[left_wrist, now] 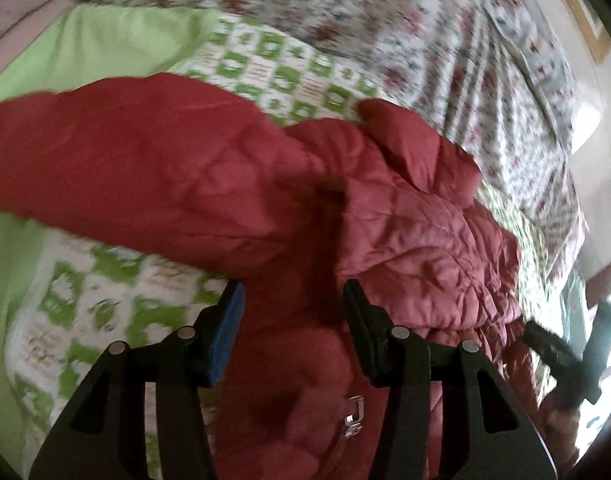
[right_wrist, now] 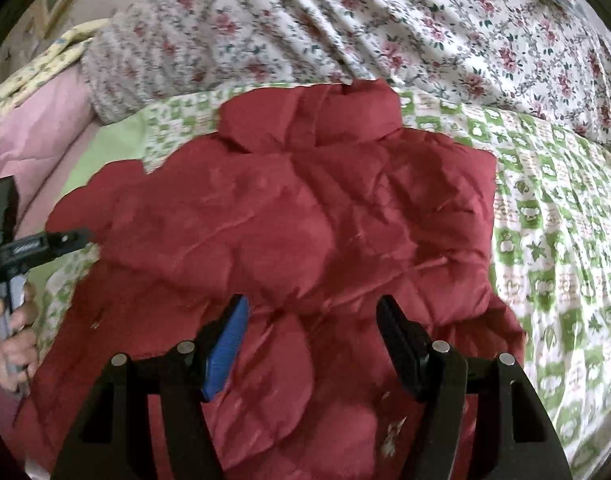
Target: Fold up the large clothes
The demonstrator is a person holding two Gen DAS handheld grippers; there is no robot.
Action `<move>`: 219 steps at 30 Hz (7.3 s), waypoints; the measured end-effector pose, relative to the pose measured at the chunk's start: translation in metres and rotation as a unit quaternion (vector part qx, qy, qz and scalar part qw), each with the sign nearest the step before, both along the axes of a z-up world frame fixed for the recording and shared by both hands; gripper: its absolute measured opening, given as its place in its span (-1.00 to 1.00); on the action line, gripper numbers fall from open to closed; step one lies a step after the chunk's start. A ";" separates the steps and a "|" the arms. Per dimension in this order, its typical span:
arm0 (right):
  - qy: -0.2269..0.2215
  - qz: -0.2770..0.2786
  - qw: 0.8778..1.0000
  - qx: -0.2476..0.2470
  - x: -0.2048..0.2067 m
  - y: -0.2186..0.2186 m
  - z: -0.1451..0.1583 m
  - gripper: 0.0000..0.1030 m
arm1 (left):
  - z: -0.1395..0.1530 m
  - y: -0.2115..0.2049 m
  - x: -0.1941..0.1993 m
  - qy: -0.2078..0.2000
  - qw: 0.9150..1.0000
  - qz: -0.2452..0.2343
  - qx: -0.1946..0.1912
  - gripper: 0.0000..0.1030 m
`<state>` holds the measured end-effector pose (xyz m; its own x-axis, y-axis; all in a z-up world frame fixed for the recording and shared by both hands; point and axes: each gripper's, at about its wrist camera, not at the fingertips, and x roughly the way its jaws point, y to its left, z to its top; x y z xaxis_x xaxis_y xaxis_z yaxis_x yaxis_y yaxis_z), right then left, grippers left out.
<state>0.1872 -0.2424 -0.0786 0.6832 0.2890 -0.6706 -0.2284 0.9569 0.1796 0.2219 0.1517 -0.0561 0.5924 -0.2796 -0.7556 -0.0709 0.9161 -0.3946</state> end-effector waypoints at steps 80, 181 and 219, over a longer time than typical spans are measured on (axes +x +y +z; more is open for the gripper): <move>0.048 -0.005 0.986 0.158 0.011 -0.046 0.000 0.37 | 0.056 -0.127 0.024 -0.157 0.974 -0.157 0.047 -0.83; -0.002 -0.061 0.998 0.005 0.075 -0.031 -0.030 -0.27 | -0.017 -0.107 0.066 0.001 0.983 -0.113 0.147 -0.64; 0.019 -0.065 0.997 0.046 -0.021 -0.074 -0.001 0.05 | 0.007 -0.087 0.027 0.014 0.989 -0.092 0.116 -0.64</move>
<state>0.1660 -0.3162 -0.0797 0.6941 0.2611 -0.6709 -0.0944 0.9569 0.2748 0.2491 0.0651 -0.0487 0.5254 -0.1973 -0.8276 0.0974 0.9803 -0.1719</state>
